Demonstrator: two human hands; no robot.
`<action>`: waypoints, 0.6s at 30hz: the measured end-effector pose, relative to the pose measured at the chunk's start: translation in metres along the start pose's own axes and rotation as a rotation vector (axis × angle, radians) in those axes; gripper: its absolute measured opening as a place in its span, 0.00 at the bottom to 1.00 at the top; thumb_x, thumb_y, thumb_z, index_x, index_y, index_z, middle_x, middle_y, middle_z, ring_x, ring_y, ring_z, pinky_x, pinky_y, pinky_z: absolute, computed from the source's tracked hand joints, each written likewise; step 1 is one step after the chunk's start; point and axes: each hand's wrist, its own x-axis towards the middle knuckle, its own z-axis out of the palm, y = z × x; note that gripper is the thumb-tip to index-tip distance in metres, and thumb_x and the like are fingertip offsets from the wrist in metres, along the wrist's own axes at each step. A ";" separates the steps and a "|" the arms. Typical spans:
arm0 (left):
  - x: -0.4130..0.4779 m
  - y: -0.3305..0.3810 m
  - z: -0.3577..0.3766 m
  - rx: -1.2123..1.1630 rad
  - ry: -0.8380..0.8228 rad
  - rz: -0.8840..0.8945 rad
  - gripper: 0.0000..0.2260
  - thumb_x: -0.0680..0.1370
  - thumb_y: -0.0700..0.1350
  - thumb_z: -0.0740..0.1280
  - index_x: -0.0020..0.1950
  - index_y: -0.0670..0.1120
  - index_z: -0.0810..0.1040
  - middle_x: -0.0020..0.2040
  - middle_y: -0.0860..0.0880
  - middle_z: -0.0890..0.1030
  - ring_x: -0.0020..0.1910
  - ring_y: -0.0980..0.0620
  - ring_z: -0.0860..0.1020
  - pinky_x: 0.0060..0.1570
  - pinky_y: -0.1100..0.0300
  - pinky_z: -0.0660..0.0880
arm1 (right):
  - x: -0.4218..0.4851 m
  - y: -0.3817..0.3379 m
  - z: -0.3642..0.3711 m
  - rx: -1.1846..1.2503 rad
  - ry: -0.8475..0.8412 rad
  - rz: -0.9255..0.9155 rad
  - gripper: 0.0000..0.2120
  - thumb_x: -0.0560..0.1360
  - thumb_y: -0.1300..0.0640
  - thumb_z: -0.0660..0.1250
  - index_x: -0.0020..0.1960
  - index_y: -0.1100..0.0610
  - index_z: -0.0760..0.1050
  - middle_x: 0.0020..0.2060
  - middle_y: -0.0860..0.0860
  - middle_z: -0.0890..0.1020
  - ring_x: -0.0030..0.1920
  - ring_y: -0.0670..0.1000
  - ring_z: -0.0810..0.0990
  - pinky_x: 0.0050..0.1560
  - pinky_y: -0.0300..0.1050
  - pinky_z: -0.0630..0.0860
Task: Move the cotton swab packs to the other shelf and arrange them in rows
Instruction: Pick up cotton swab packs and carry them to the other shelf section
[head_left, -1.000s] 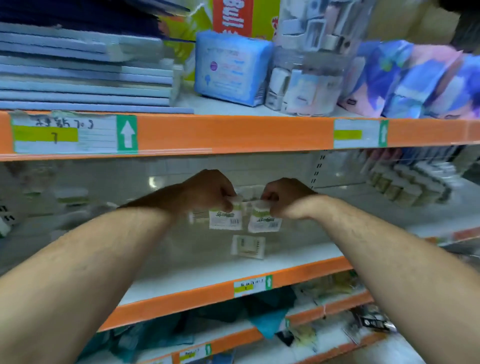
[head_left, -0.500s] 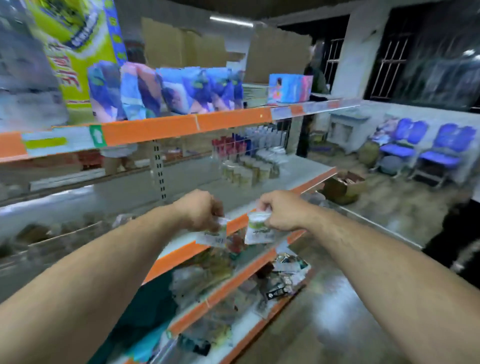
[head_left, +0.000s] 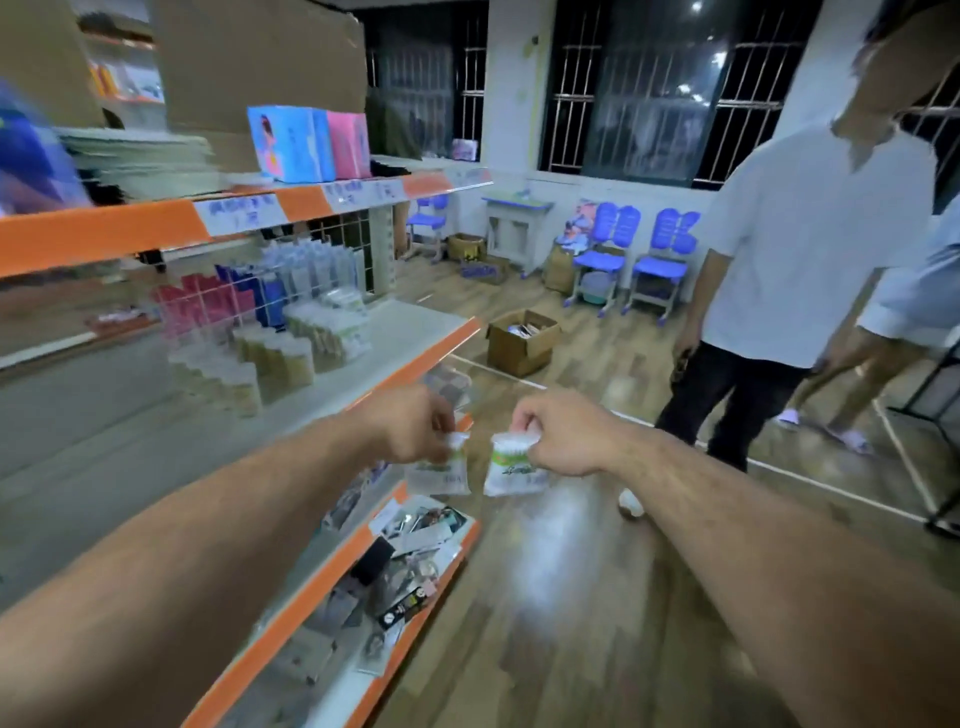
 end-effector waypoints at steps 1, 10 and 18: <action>0.023 0.003 0.003 -0.001 -0.007 0.022 0.04 0.72 0.47 0.72 0.44 0.53 0.79 0.36 0.57 0.74 0.39 0.54 0.72 0.32 0.67 0.64 | 0.009 0.016 -0.004 -0.004 0.004 0.026 0.10 0.69 0.63 0.67 0.45 0.49 0.78 0.42 0.44 0.78 0.45 0.48 0.77 0.45 0.41 0.75; 0.222 0.025 0.001 -0.088 -0.018 0.147 0.06 0.69 0.45 0.75 0.45 0.50 0.82 0.35 0.57 0.78 0.37 0.55 0.75 0.35 0.62 0.69 | 0.113 0.139 -0.058 0.002 0.034 0.177 0.12 0.68 0.65 0.66 0.48 0.55 0.79 0.40 0.45 0.78 0.44 0.48 0.77 0.44 0.45 0.77; 0.340 0.008 0.001 -0.116 -0.005 0.083 0.06 0.68 0.45 0.76 0.42 0.53 0.81 0.35 0.59 0.78 0.38 0.55 0.77 0.41 0.61 0.75 | 0.217 0.215 -0.068 0.043 0.026 0.152 0.12 0.68 0.64 0.67 0.46 0.49 0.78 0.43 0.45 0.78 0.44 0.48 0.77 0.40 0.42 0.77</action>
